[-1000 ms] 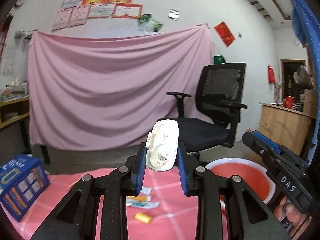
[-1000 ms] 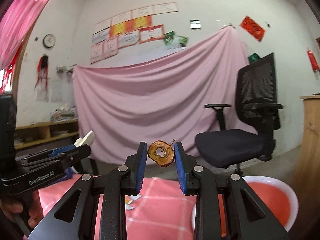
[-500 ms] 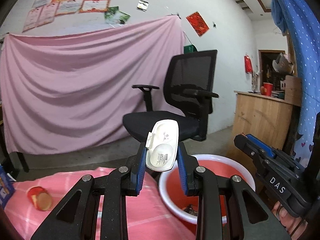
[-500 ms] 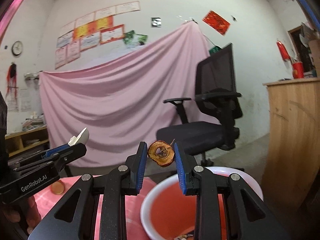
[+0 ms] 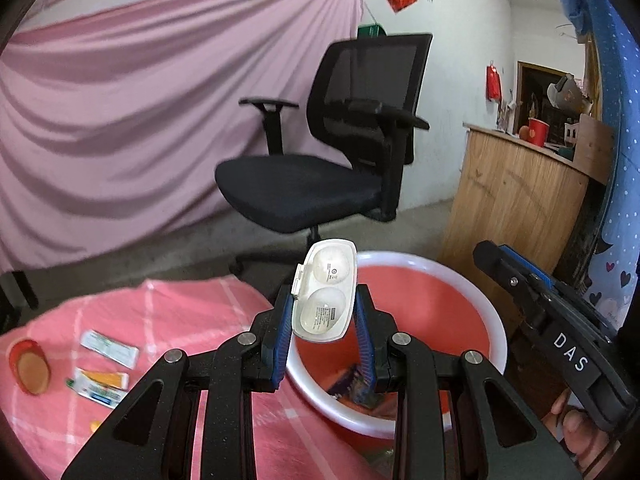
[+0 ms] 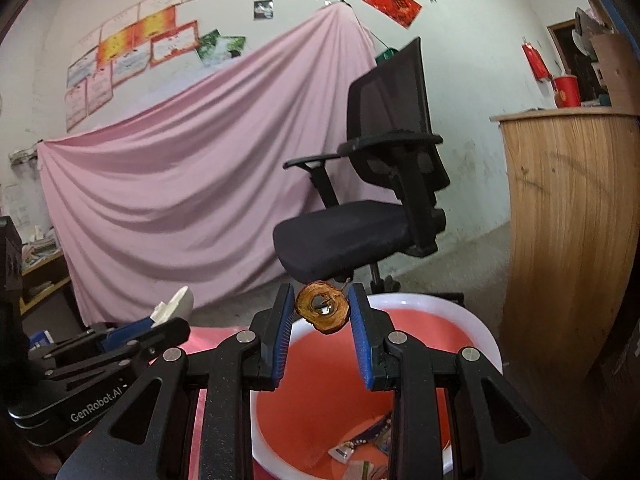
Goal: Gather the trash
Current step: 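Carry both items over the orange bucket and open both tools to drop them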
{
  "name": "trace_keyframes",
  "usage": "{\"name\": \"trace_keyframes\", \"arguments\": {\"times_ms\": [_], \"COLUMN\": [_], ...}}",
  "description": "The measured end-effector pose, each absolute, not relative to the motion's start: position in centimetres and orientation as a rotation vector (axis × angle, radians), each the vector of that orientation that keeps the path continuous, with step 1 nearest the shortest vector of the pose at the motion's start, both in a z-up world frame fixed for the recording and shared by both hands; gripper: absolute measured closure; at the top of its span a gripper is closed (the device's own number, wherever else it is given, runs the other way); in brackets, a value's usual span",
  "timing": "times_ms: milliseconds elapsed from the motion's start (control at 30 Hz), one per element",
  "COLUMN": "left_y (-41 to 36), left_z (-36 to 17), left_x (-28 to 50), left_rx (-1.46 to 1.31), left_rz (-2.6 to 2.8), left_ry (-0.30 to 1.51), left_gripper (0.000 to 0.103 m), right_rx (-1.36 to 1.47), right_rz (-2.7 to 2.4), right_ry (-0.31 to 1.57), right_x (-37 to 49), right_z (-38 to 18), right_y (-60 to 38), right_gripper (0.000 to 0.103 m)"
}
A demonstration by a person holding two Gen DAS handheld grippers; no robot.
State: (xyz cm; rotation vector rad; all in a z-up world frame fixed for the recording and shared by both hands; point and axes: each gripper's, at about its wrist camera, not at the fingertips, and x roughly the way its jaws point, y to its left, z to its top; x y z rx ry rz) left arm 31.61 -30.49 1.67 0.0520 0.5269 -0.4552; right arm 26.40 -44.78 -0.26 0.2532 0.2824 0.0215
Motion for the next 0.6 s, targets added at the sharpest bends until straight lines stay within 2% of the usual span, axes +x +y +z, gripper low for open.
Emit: {"name": "trace_keyframes", "arguments": {"times_ms": [500, 600], "left_y": [-31.3, -31.0], "left_z": [0.0, 0.0], "left_x": [33.6, 33.9], "left_rx": [0.01, -0.007], "left_rz": [-0.495, -0.497], "left_ry": [0.686, 0.701], "left_gripper": [0.077, 0.075], "right_rx": [0.298, 0.302], "right_rz": [0.01, 0.009], "right_ry": [0.395, 0.412], "right_x": [27.8, 28.0], "right_z": [-1.7, -1.9], "right_y": [-45.4, -45.3], "right_gripper": [0.076, 0.076]}}
